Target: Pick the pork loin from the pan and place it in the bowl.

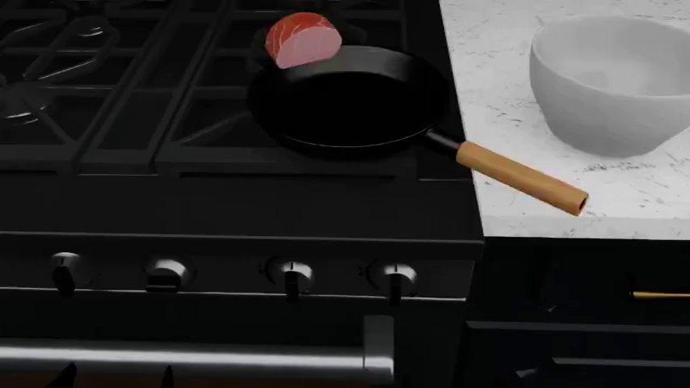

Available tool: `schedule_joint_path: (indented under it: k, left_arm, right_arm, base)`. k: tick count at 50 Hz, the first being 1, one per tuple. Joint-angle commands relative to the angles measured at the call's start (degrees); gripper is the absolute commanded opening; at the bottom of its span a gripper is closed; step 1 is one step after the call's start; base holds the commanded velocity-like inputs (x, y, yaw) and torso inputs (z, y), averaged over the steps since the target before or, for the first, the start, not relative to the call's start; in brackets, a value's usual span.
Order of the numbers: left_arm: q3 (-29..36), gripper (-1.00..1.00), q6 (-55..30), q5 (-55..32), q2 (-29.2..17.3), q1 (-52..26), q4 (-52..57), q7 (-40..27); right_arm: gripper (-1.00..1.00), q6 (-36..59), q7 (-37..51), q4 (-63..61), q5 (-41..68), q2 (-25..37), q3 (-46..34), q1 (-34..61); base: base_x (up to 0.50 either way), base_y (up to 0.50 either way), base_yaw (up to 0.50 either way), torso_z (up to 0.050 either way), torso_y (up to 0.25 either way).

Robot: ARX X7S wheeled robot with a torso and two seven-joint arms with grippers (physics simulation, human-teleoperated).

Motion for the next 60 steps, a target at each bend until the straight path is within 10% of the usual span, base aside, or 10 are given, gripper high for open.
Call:
schedule_joint_path:
  k: [1, 13, 45, 60]
  left_arm:
    - [0.64, 1.0, 0.0, -0.56, -0.57, 0.0, 0.0, -0.64]
    - [2.44, 1.0, -0.44, -11.88, -3.36, -1.3, -6.07, 8.04]
    - [4.75, 1.0, 0.12, -3.76, -4.22, -0.06, -0.08, -5.4]
    - [3.19, 1.0, -29.79, 1.08, -10.64, -6.24, 41.02, -8.34]
  right_arm:
    - [1.0, -0.13, 0.79, 0.27, 0.72, 0.72, 0.0, 0.14]
    - [1.0, 1.08, 3.52, 3.01, 1.72, 2.48, -4.03, 1.46]
    - [1.0, -0.45, 6.13, 1.77, 4.41, 5.17, -6.6, 0.84]
    - [1.0, 31.59, 8.48, -38.86, -1.2, 10.17, -8.8, 12.44]
  base:
    - [0.0, 0.0, 0.0, 0.0, 0.0]
    - [0.0, 0.0, 0.0, 0.0, 0.0]
    - [0.0, 0.0, 0.0, 0.0, 0.0]
    - [0.0, 0.0, 0.0, 0.0, 0.0]
